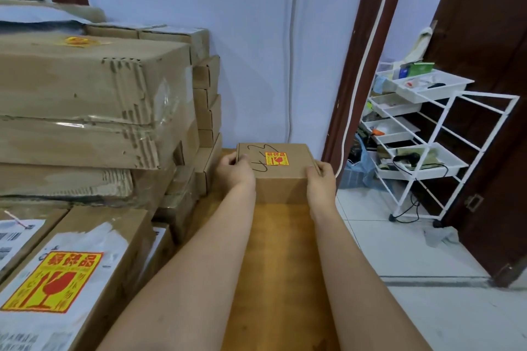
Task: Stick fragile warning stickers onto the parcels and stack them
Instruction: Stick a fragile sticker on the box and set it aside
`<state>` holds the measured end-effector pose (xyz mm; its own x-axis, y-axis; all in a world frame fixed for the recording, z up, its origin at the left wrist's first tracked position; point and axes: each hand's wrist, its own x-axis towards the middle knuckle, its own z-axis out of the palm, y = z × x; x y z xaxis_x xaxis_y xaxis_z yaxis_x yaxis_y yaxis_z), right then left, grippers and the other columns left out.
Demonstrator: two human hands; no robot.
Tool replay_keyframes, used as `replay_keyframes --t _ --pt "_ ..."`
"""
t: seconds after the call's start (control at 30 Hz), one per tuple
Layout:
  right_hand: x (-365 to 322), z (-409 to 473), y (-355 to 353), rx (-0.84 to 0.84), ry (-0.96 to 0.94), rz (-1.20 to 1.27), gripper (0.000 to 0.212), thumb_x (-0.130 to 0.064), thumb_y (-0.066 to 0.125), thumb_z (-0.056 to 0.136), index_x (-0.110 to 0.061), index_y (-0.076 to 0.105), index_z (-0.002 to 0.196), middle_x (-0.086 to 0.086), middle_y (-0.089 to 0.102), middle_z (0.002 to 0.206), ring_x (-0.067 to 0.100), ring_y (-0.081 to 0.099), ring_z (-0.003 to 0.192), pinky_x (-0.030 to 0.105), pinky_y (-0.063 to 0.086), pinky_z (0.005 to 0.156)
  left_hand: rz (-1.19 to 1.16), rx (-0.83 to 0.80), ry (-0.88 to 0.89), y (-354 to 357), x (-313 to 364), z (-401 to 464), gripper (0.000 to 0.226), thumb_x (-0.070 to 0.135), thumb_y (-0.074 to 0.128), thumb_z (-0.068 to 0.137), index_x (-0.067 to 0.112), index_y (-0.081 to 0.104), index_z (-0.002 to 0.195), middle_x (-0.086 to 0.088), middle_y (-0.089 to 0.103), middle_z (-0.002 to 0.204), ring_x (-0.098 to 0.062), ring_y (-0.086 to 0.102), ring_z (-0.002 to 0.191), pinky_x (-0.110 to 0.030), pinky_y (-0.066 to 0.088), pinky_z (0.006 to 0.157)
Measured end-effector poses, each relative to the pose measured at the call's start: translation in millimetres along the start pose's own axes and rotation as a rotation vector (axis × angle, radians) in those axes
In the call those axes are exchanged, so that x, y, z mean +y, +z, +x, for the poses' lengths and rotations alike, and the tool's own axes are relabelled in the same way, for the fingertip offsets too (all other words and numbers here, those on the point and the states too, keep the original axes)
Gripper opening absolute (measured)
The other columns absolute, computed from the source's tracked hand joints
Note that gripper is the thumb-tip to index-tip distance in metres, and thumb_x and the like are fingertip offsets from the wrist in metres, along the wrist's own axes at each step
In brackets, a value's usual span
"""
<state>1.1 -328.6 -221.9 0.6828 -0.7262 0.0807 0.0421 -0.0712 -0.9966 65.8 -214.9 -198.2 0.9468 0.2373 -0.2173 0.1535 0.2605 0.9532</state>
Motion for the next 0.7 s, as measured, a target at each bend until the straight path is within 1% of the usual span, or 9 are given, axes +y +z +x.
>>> replay_keyframes --t 0.07,0.13,0.2,0.33,0.43,0.53,0.6,0.7 --pt "0.7 3.2 2.5 0.007 -0.001 0.021 0.02 -0.015 0.044 0.094 -0.019 0.049 0.114 -0.013 0.052 0.092 0.0 0.049 0.081 0.02 0.037 0.063 -0.018 0.002 0.002 3.8 -0.5 4.9 0.025 0.013 0.063 0.089 0.012 0.065 0.113 -0.003 0.068 0.102 -0.019 0.061 0.086 -0.029 0.05 0.08" --pt "2.3 6.7 5.5 0.016 0.007 0.043 0.026 -0.015 0.044 0.094 -0.017 0.05 0.119 -0.012 0.053 0.094 0.0 0.049 0.083 0.019 0.037 0.064 -0.047 -0.002 0.003 5.6 -0.9 9.3 0.024 0.008 0.063 0.088 0.01 0.064 0.112 -0.002 0.066 0.099 -0.017 0.06 0.085 -0.025 0.048 0.076" --pt "4.8 9.9 7.6 0.023 0.013 0.047 0.029 -0.016 0.044 0.094 -0.016 0.051 0.122 -0.012 0.054 0.097 -0.001 0.049 0.084 0.018 0.038 0.065 -0.081 -0.005 0.005 6.9 -2.4 13.4 0.024 0.005 0.063 0.088 0.009 0.064 0.112 -0.002 0.064 0.098 -0.017 0.06 0.085 -0.024 0.047 0.076" --pt "7.6 15.3 9.8 0.03 0.021 0.049 0.029 -0.016 0.044 0.095 -0.017 0.05 0.122 -0.016 0.051 0.094 -0.001 0.049 0.083 0.017 0.037 0.064 -0.103 -0.022 0.007 9.2 -3.3 17.4 0.025 0.004 0.063 0.088 0.008 0.063 0.112 0.001 0.062 0.088 -0.016 0.06 0.082 -0.024 0.047 0.073" --pt "7.8 19.0 12.3 0.027 0.022 0.042 0.027 -0.016 0.043 0.095 -0.019 0.05 0.121 -0.017 0.051 0.093 -0.001 0.049 0.082 0.018 0.037 0.065 -0.104 -0.027 0.015 10.7 -0.9 19.6 0.027 0.003 0.063 0.088 0.007 0.062 0.115 -0.001 0.063 0.093 -0.013 0.059 0.079 -0.023 0.046 0.074" --pt "10.1 25.1 15.7 0.021 0.017 0.045 0.024 -0.017 0.043 0.095 -0.02 0.05 0.119 -0.015 0.051 0.093 0.001 0.049 0.083 0.019 0.038 0.065 -0.118 -0.028 0.014 12.4 -1.0 24.2 0.028 0.003 0.063 0.088 0.006 0.062 0.116 -0.004 0.064 0.102 -0.016 0.059 0.089 -0.024 0.047 0.079" --pt "11.3 29.7 18.9 0.02 0.008 0.051 0.023 -0.017 0.043 0.095 -0.02 0.049 0.117 -0.012 0.052 0.096 0.002 0.049 0.083 0.02 0.038 0.065 -0.114 -0.025 0.018 14.7 -0.9 27.9 0.029 0.004 0.063 0.088 0.006 0.062 0.118 -0.002 0.062 0.101 -0.015 0.058 0.089 -0.022 0.046 0.078" --pt "10.8 34.8 25.2 0.023 0.005 0.056 0.02 -0.017 0.043 0.095 -0.021 0.049 0.114 -0.014 0.051 0.092 0.002 0.049 0.081 0.021 0.037 0.064 -0.119 -0.02 0.028 17.4 -0.5 35.1 0.031 0.004 0.063 0.088 0.006 0.061 0.119 0.001 0.061 0.097 -0.014 0.058 0.088 -0.022 0.045 0.077"
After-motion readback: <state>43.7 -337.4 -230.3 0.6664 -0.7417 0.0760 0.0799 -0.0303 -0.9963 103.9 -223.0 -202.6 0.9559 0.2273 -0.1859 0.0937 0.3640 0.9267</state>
